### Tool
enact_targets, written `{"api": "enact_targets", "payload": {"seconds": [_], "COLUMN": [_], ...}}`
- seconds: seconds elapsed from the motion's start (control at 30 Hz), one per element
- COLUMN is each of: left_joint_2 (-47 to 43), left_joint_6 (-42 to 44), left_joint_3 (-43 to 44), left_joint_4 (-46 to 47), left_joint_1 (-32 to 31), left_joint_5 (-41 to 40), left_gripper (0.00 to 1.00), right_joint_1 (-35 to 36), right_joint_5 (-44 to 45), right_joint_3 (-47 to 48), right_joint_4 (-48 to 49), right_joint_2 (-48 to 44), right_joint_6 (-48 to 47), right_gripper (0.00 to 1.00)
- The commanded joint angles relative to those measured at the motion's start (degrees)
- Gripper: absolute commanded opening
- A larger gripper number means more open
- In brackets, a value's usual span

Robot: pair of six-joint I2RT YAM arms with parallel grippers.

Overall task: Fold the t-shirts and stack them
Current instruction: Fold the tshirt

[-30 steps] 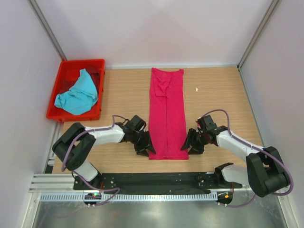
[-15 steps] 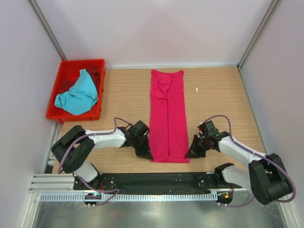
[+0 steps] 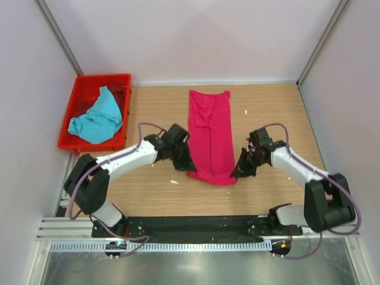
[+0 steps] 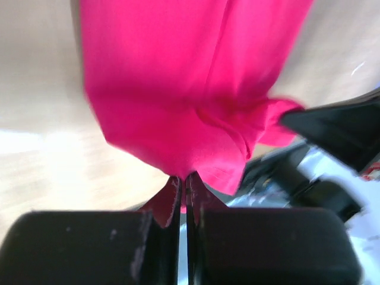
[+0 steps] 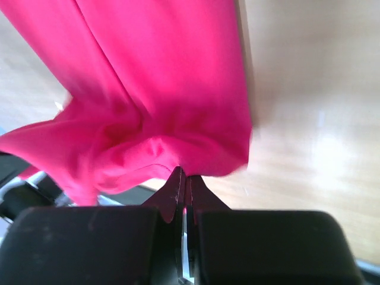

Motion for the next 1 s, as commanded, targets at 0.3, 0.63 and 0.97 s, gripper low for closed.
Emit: {"api": "enact_targets", "payload": {"seconds": [0.3,0.63,0.97], "left_joint_2": [25.41,32.98,37.38], "left_joint_6": [11.08,11.17,10.64], "left_joint_3": [31.47,38.77,43.17], "left_joint_4": [-5.97,-4.31,-4.57], "left_joint_1": [16.10,19.35,19.53], "left_joint_5": [6.81,9.01,9.98], "left_gripper": [0.00,0.00,0.01], "right_joint_1": [-7.51,-8.47,-9.35], "right_joint_5": [-2.99,-4.49,-4.67], "right_joint_3": [36.84,46.96,48.45], "right_joint_4": [0.20,-0.76,-1.12], "right_joint_2": [34.98,42.39,44.85], "right_joint_6": [-8.71,-8.01,-7.13], "right_gripper": [0.01,0.01,0.01]}}
